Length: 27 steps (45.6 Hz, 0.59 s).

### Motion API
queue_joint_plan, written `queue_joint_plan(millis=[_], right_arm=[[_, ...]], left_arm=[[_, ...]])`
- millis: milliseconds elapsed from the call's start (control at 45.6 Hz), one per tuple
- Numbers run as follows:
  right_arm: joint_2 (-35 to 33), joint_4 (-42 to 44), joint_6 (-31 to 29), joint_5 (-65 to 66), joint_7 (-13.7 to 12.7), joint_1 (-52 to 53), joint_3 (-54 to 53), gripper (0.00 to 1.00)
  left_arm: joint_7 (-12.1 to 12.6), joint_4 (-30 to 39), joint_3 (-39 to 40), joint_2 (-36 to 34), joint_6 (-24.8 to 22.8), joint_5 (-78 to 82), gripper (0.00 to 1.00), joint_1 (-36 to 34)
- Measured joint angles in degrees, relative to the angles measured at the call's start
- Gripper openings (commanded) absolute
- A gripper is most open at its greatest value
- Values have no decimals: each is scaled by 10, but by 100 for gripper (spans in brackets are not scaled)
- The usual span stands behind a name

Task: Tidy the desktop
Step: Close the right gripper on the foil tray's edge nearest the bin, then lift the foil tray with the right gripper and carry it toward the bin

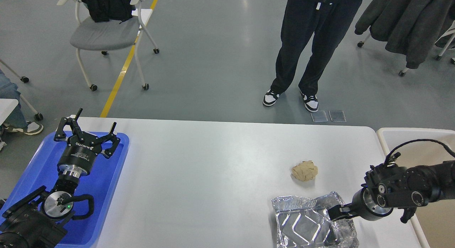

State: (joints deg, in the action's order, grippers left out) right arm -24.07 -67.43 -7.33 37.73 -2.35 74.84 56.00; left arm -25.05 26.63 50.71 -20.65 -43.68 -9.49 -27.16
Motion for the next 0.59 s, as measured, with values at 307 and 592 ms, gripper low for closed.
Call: queue_joint_plan(millis=[307, 592], right_arm=[[-4, -9, -21, -6, 0, 2, 4, 0], [-8, -13, -47, -9, -1, 9, 7, 0]], left_arm=[[0, 0, 0, 0, 0, 0, 99, 0], [0, 0, 0, 0, 0, 0, 99, 0]])
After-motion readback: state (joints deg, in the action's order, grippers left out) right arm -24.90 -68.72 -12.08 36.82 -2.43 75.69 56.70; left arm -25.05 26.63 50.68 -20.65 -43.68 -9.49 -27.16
